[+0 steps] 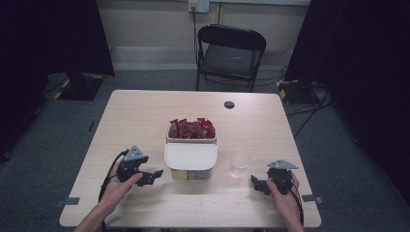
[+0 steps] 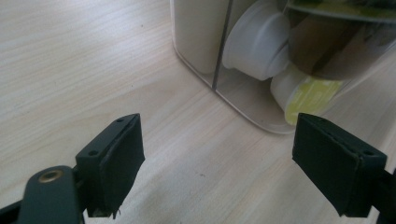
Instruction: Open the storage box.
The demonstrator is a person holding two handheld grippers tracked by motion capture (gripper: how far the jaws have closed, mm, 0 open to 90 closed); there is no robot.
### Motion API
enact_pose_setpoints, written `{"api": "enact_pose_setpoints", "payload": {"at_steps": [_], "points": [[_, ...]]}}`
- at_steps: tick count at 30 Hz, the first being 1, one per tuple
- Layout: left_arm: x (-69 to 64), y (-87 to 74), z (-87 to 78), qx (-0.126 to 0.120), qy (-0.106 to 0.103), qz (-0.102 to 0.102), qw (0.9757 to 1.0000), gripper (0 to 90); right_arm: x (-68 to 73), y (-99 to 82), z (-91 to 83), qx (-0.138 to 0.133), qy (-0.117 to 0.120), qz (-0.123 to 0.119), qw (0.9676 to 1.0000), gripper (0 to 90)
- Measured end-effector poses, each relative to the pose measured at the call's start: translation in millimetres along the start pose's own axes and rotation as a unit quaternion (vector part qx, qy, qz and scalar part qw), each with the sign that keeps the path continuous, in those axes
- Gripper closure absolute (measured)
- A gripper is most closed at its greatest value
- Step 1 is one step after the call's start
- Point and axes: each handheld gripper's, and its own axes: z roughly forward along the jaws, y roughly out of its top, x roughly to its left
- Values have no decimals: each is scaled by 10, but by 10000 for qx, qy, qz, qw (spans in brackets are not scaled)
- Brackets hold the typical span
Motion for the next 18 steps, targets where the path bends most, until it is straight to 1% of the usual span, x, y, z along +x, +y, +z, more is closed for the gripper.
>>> {"api": "enact_pose_setpoints", "payload": {"at_steps": [2, 3, 6, 7, 8, 10, 16, 18], "points": [[-6, 25, -7, -47, -27, -34, 10000, 164, 0, -1, 0, 0, 0, -1, 10000, 52], [-12, 41, -13, -70, -9, -8, 10000, 164, 0, -1, -1, 2, 0, 0, 10000, 52], [-49, 85, -24, -127, -134, 51, 9998, 165, 0, -1, -1, 2, 0, 0, 10000, 52], [-73, 109, -27, -208, -204, 13, 9996, 166, 0, 0, -1, 1, -1, 0, 10000, 52], [-73, 109, -27, -208, -204, 13, 9996, 166, 0, 0, -1, 1, -1, 0, 10000, 52], [-124, 142, -39, -230, -305, 85, 9992, 166, 0, 0, -1, 1, -1, 3, 10000, 52], [-125, 200, -21, -260, -312, 124, 9991, 163, 0, -1, -1, 1, 0, -1, 10000, 52], [-126, 228, -13, -243, -477, 117, 9985, 143, 0, 0, -1, 1, 0, 2, 10000, 52]]}}
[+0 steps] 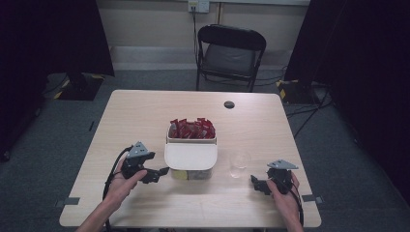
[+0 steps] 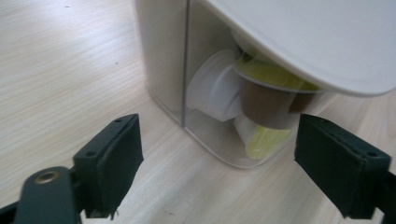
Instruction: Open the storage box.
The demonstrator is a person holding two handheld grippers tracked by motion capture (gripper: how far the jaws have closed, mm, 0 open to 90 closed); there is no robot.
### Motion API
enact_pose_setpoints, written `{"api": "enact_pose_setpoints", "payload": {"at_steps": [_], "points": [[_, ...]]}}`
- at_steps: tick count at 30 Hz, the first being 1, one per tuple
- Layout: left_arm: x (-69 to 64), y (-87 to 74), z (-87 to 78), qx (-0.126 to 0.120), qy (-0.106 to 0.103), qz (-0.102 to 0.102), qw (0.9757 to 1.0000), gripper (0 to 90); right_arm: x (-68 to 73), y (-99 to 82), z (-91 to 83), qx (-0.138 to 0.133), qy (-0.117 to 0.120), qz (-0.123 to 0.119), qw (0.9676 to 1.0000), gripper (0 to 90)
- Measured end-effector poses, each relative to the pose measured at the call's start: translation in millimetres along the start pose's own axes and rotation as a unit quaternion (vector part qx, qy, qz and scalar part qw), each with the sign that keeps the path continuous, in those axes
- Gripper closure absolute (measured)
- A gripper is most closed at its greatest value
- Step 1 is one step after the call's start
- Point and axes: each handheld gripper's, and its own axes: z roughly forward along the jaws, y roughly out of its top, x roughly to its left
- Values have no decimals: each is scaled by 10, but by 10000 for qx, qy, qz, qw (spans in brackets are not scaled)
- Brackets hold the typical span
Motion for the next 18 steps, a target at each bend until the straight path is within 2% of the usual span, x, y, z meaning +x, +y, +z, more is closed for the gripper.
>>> {"api": "enact_pose_setpoints", "payload": {"at_steps": [2, 4, 8, 10, 12, 17, 18], "points": [[-4, 24, 4, 67, -18, 98, 9999, 134, 0, 0, 0, 1, 1, -1, 10000, 52], [-9, 30, 0, -48, -113, 22, 9999, 127, 0, 0, 0, 0, 0, -1, 10000, 52], [-6, 37, -15, -88, -106, 57, 9999, 127, 0, 0, 0, 0, 1, -2, 10000, 52], [-13, 43, -26, -154, -133, -3, 9998, 127, 0, 0, 0, 1, 1, -2, 10000, 52], [-20, 55, -42, -206, -132, 49, 9997, 127, 0, 0, 0, 1, 1, 1, 10000, 52], [-29, 63, -44, -216, -144, 23, 9997, 128, 0, 0, 0, 0, 2, -1, 10000, 52], [-24, 67, -51, -221, -143, 78, 9996, 128, 0, 0, 0, 1, 1, 1, 10000, 52]]}}
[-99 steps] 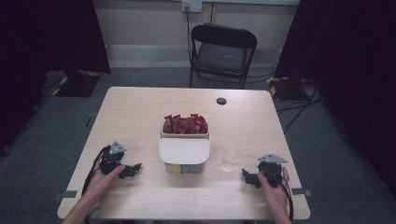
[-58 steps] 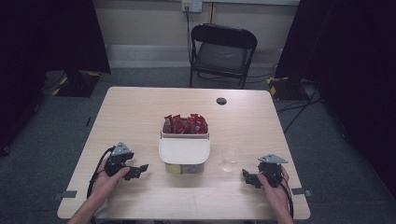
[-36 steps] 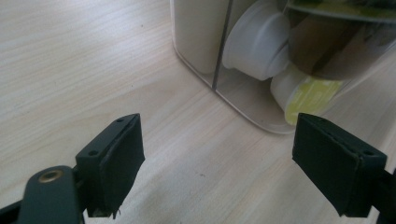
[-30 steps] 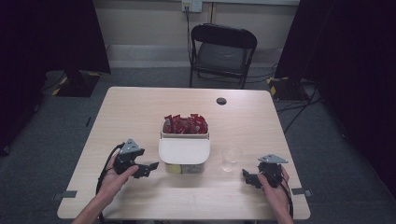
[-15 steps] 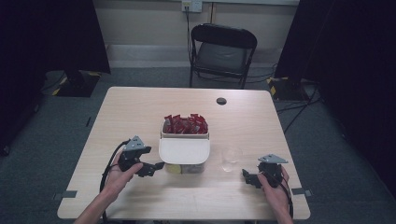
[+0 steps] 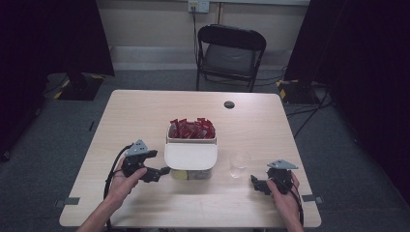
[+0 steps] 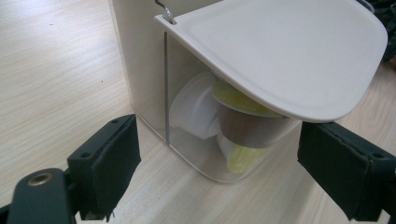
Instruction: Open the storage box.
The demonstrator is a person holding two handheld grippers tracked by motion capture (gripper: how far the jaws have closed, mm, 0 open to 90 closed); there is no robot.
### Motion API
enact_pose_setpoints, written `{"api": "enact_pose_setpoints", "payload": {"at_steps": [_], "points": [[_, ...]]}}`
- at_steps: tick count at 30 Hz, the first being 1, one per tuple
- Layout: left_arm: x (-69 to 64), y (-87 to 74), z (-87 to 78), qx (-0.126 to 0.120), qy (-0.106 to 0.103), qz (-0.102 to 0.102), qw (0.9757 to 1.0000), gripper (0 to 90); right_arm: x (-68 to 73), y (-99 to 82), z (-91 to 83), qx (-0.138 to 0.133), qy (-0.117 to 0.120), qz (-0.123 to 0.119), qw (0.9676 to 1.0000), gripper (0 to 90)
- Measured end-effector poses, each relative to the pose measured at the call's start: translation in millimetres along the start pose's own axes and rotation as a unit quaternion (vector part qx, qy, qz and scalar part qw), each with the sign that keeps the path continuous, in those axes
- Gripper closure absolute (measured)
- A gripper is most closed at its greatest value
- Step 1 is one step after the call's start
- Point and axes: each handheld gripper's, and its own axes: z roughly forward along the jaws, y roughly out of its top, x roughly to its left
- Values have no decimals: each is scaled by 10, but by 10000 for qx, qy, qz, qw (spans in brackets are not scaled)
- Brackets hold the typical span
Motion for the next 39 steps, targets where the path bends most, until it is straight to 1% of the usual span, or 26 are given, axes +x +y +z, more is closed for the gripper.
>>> {"api": "enact_pose_setpoints", "payload": {"at_steps": [1, 2, 3, 4, 6, 7, 12, 15, 20, 22, 23, 25, 26, 30, 31, 33, 34, 37, 38, 39], "points": [[-10, 3, 1, -76, -24, -44, 10000, 128, 0, 0, 0, -1, 0, -1, 10000, 52], [-9, 12, -10, -103, -48, -6, 9999, 129, 0, 0, 0, -2, 0, 0, 10000, 52], [1, 30, -19, -219, -60, -13, 9997, 141, 0, 0, 0, -1, -1, -2, 10000, 52], [3, 42, -20, -231, -72, -73, 9997, 143, 0, 0, 0, -1, -1, -1, 10000, 52], [11, 54, -24, -235, -67, -69, 9997, 141, 0, 0, 0, 0, 0, 0, 10000, 52], [15, 67, -19, -286, -88, -94, 9995, 138, 0, 0, 0, 0, 0, -2, 10000, 52], [26, 110, -39, -318, -33, -79, 9995, 142, 0, 0, 0, -1, -1, -2, 10000, 52], [31, 134, -41, -307, -54, -117, 9994, 146, -1, 0, 0, 0, -1, -4, 10000, 52], [28, 158, -42, -297, -45, -101, 9995, 151, 0, 0, 0, 0, 0, -3, 10000, 51], [24, 162, -35, -293, -79, -119, 9995, 151, -1, 0, 0, 0, -1, -4, 10000, 52], [24, 168, -36, -258, -67, -95, 9996, 151, -1, 0, 0, 0, 0, -4, 10000, 51], [16, 187, -34, -272, -39, -77, 9996, 154, -1, 0, 1, -1, -2, -6, 10000, 51], [12, 197, -29, -311, -54, -110, 9994, 154, -1, 0, 1, -1, -2, -6, 10000, 51], [16, 241, -31, -290, -39, -89, 9995, 155, -1, 0, 1, -2, 0, -6, 10000, 51], [29, 263, -35, -310, -65, -73, 9995, 154, -1, 1, 2, -3, -2, -9, 10000, 51], [37, 274, -42, -325, -41, -65, 9994, 155, -1, 1, 2, -4, -1, -9, 10000, 51], [39, 281, -42, -367, -41, -114, 9993, 155, -1, 1, 2, -4, -1, -9, 10000, 51], [42, 299, -30, -338, -44, -113, 9994, 155, -2, 1, 2, -4, 0, -9, 10000, 51], [40, 314, -33, -292, 0, -97, 9995, 155, -1, 0, 1, -2, -1, -6, 10000, 51], [40, 328, -27, -366, -18, -114, 9993, 156, -1, 1, 2, -4, -1, -10, 10000, 51]]}}
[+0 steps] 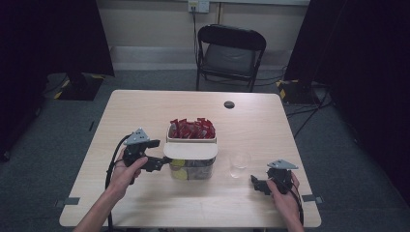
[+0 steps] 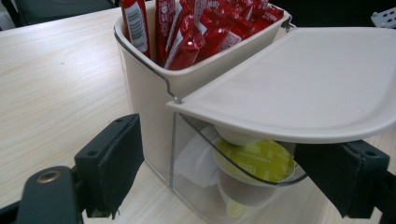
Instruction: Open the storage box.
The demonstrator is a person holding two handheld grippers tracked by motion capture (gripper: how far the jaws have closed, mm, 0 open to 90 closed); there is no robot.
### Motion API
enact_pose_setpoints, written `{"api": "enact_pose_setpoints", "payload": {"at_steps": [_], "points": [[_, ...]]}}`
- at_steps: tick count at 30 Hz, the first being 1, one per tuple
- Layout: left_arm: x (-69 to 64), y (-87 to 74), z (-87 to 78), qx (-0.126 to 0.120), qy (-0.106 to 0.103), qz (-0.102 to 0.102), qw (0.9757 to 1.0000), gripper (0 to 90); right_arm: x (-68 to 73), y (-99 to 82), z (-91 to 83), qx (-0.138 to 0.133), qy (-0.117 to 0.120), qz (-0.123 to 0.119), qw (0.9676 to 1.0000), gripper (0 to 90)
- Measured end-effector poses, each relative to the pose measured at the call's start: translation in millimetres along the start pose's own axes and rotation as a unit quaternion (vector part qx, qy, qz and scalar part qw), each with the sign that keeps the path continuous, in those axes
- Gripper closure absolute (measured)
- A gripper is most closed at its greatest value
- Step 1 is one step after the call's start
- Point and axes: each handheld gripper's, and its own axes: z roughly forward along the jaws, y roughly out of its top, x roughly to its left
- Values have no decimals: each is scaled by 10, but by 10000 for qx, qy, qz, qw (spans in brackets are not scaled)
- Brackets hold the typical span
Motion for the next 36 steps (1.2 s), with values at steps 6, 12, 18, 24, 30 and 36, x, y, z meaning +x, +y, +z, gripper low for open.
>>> {"api": "enact_pose_setpoints", "payload": {"at_steps": [6, 12, 18, 24, 30, 36], "points": [[-8, 56, 6, 12, 37, 71, 10000, 157, -1, 0, 1, 2, 2, -2, 10000, 50], [8, 108, 11, -71, 34, 39, 10000, 156, -1, 1, 1, 2, 2, -3, 10000, 50], [16, 168, 19, 49, 49, 144, 9999, 155, -3, 1, 1, 6, 10, -6, 10000, 49], [49, 184, 55, 23, 24, 100, 9999, 153, -7, 2, 3, 0, 10, -29, 10000, 49], [84, 238, 60, 18, 15, 78, 10000, 152, -8, 3, 4, 6, 17, -28, 10000, 46], [109, 286, 58, -60, 51, 69, 9999, 152, -8, 3, 4, 6, 16, -28, 10000, 47]]}}
